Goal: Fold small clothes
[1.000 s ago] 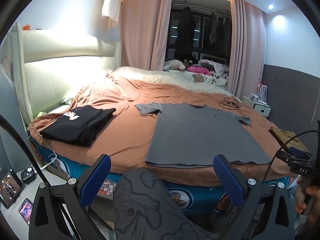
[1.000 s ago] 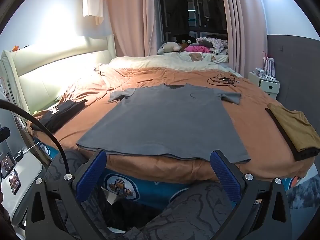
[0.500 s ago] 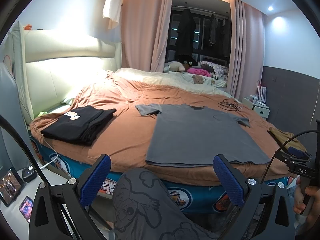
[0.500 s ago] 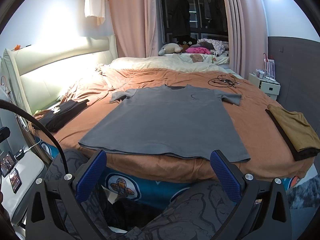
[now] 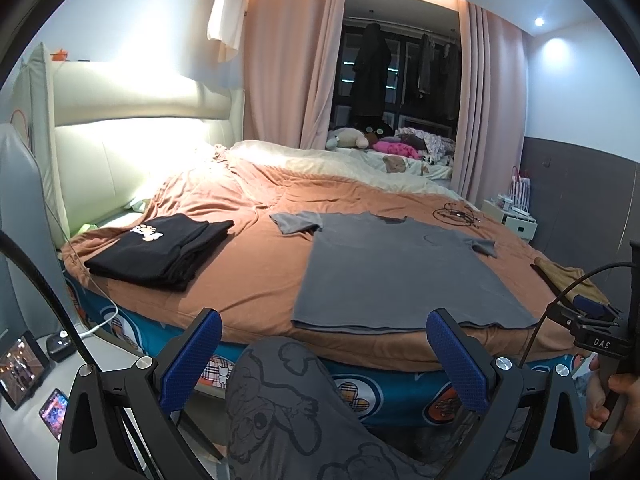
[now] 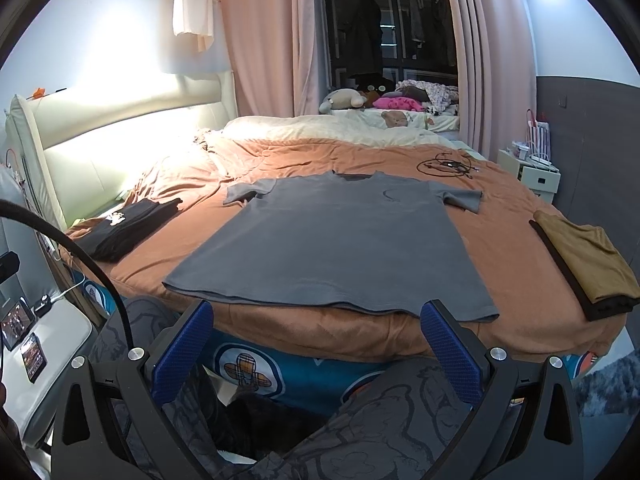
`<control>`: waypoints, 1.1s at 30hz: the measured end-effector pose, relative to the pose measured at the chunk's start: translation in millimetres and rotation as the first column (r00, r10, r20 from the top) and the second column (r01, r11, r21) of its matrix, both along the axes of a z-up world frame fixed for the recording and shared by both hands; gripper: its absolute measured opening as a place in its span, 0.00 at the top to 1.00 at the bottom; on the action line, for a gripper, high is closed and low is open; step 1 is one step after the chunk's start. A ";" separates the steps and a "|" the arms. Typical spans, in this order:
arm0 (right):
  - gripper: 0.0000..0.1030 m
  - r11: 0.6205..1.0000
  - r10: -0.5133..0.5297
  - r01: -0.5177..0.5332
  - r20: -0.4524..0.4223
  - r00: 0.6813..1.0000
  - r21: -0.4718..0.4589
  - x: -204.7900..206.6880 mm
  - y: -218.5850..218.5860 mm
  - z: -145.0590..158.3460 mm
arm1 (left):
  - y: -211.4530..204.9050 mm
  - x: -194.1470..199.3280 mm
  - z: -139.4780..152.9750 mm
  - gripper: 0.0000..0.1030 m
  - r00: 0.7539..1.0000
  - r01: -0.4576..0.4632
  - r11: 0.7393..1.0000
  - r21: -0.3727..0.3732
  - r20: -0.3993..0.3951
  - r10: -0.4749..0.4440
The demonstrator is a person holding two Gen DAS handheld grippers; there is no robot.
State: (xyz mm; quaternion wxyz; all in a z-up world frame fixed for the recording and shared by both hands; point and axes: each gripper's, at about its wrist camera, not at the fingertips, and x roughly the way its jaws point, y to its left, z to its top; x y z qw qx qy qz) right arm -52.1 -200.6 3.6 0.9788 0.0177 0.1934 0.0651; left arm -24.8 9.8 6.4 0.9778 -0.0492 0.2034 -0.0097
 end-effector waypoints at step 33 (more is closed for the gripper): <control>0.00 1.000 0.005 -0.005 0.007 1.000 -0.016 -5.4 4.0 -5.0 | -4.6 -11.2 0.0 0.00 1.000 0.011 1.000 -0.008 0.006 -0.011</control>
